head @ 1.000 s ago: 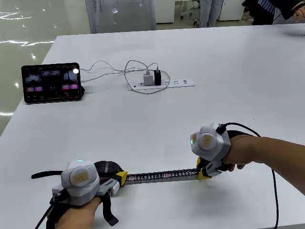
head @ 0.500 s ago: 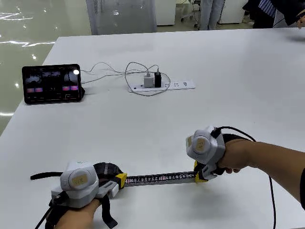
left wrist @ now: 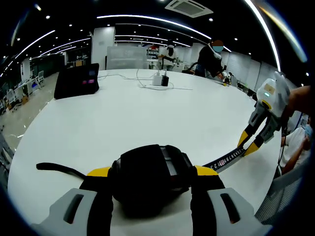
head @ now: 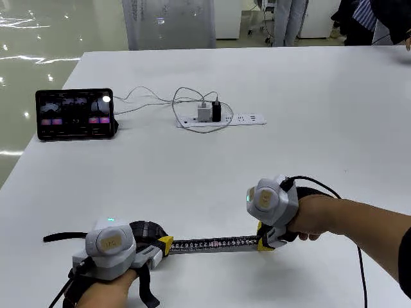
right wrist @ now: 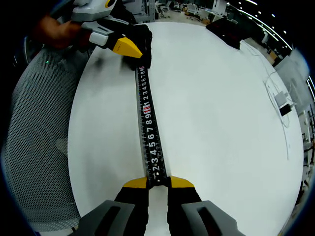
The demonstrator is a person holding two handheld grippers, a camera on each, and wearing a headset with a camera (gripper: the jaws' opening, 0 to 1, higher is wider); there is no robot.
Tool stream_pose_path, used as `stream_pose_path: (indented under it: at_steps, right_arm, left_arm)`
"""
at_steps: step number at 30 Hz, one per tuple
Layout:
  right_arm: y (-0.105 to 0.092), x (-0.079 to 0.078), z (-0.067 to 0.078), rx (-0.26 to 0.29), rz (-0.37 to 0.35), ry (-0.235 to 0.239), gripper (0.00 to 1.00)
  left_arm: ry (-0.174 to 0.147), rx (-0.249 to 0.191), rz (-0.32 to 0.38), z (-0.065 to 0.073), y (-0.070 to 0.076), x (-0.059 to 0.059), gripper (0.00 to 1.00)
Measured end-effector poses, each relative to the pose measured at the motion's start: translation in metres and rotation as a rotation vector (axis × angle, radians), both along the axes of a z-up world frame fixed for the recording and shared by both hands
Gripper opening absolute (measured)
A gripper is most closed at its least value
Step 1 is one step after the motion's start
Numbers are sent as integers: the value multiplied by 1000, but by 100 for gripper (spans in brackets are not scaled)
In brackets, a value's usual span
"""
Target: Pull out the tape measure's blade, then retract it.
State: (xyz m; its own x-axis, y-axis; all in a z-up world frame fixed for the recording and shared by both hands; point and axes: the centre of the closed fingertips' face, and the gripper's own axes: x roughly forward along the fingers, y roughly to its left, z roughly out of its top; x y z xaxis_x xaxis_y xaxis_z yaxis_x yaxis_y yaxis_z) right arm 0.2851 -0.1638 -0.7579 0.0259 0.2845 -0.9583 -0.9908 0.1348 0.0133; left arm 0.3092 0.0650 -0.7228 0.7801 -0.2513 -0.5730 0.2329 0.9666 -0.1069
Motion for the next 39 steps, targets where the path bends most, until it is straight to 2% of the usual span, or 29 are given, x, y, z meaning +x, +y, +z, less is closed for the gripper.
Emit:
stream_pose_path:
  at_steps: [12,39]
  right_arm:
    - [11,0,-1,-26,33,-7,10]
    - [32,1,-2,-43,32,-4,10]
  left_arm:
    - [8,-4,-1,-1,0,0,60]
    - [19,-11,-2,-1,0,0,60]
